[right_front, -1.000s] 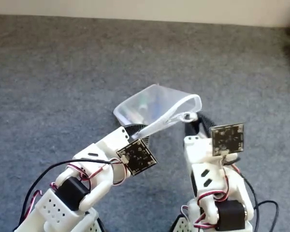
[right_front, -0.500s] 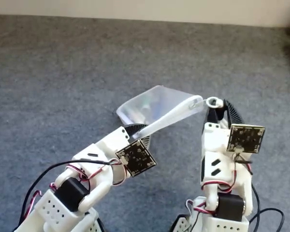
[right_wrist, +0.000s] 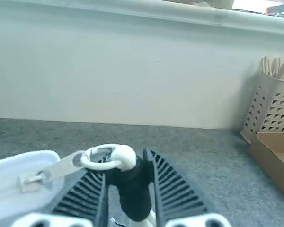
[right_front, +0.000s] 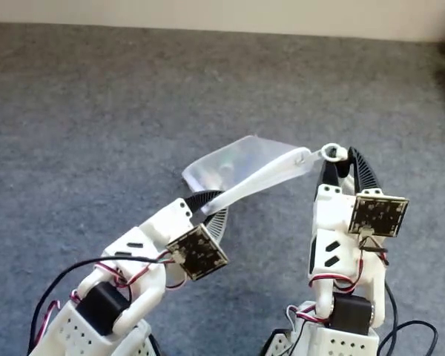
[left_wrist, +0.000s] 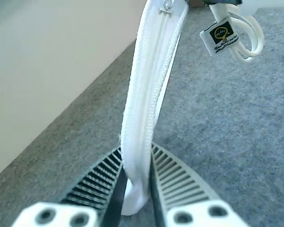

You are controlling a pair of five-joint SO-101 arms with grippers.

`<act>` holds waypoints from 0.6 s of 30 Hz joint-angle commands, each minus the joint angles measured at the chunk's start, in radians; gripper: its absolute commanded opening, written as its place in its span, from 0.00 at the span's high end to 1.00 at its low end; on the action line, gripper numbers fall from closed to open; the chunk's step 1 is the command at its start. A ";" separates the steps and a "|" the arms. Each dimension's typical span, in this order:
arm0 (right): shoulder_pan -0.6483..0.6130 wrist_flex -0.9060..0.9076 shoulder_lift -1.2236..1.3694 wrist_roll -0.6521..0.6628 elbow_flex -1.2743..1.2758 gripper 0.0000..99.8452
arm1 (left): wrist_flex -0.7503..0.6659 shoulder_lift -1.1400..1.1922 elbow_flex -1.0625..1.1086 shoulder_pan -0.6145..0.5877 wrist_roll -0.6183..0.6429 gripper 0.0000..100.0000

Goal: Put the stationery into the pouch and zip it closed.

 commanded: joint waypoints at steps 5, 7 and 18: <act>-0.042 0.205 -0.013 0.012 -0.033 0.79 | 0.078 -0.110 -0.002 -0.054 0.011 0.99; -0.076 0.274 -0.024 0.012 -0.073 0.79 | 0.078 -0.110 -0.002 -0.054 0.011 0.99; -0.286 0.647 -0.125 0.018 -0.282 0.79 | 0.081 -0.114 0.004 -0.064 0.012 0.86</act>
